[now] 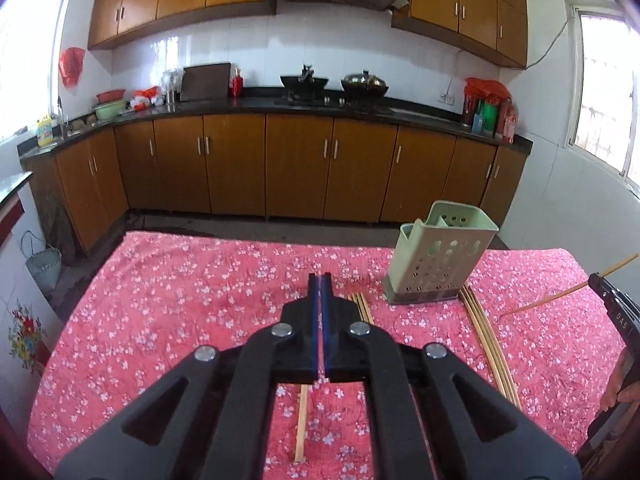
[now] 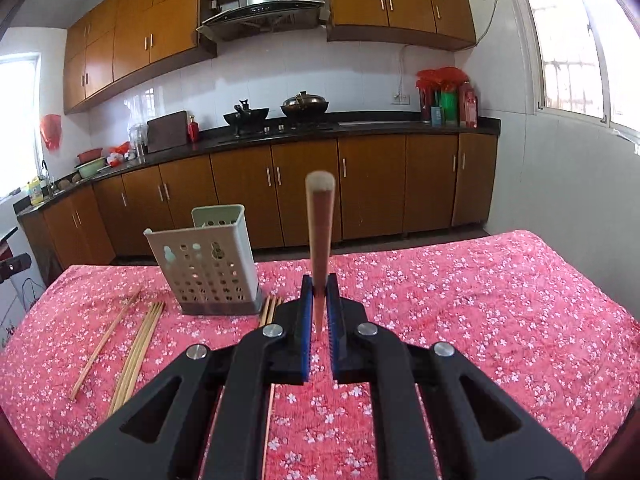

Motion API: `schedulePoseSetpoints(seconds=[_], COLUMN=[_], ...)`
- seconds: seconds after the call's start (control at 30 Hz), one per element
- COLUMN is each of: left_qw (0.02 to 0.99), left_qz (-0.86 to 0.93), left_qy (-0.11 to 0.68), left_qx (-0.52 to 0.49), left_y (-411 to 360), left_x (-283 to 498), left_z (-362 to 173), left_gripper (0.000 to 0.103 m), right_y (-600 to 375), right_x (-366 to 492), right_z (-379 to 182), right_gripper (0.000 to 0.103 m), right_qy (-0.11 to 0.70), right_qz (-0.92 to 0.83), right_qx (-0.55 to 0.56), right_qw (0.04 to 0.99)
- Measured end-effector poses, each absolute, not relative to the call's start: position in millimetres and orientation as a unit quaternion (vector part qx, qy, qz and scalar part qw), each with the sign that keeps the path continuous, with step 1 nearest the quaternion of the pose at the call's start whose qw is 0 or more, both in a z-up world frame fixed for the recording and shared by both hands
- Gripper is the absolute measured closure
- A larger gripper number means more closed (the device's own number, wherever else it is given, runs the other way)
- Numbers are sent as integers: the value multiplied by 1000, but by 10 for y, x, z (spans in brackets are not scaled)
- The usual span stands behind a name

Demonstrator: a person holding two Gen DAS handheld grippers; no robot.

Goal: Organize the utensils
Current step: 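Lift both held chopsticks upright and carry them over the utensil holder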

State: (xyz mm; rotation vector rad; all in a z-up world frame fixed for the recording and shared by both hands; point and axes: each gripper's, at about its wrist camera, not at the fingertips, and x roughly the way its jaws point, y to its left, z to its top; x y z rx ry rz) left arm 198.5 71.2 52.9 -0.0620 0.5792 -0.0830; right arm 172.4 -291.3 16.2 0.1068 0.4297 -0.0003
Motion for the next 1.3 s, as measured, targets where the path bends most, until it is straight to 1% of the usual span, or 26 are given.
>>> schedulePoseSetpoints(seconds=[0.07, 0.13, 0.17, 0.2, 0.33, 0.5, 0.57, 0.6, 0.63, 0.67, 0.7, 0.83, 1.03, 1.3], left_qw=[948, 939, 935, 930, 916, 898, 900, 900, 900, 901, 900, 899, 930, 955], left_qz=[-44, -27, -23, -24, -27, -8, -5, -3, -5, -4, -1, -9, -22, -26], left_qy=[316, 343, 353, 366, 400, 439, 435, 435, 435, 435, 435, 437, 362, 295], left_qx=[-20, 3, 4, -3, -22, -15, -2, 5, 9, 10, 10, 21, 49, 9], left_y=[720, 726, 739, 761, 701, 631, 585, 564, 541, 527, 525, 524, 579, 671], left_x=[2027, 2043, 2046, 2040, 2064, 2184, 2157, 2154, 2151, 2149, 2155, 2153, 1922, 1859], left_z=[357, 71, -40, -182, -574, -888, -922, -933, -928, -932, -937, -878, -248, 408], left_gripper=[97, 81, 68, 66, 65, 66, 66, 69, 74, 88, 93, 95, 94, 94], right_y=[-2901, -2893, -2883, -2873, -2835, -2824, -2837, -2843, -2853, -2858, -2862, -2875, -2921, -2942], right_x=[1701, 1670, 1656, 1650, 1625, 1602, 1605, 1607, 1606, 1604, 1602, 1586, 1576, 1579], right_z=[156, 134, 124, 116, 114, 126, 111, 105, 102, 102, 106, 150, 226, 259], right_gripper=[95, 95, 95, 95, 95, 95, 95, 95, 95, 95, 95, 95, 95, 95], right_qy=[213, 215, 216, 218, 219, 219, 222, 222, 222, 222, 221, 215, 202, 197], right_qz=[2, 4, 5, 6, 9, 12, 10, 10, 9, 8, 8, 7, 5, 7], right_qx=[55, 56, 56, 55, 53, 51, 53, 55, 57, 60, 61, 62, 65, 74], right_qw=[976, 975, 975, 974, 974, 974, 974, 973, 973, 973, 973, 975, 977, 978])
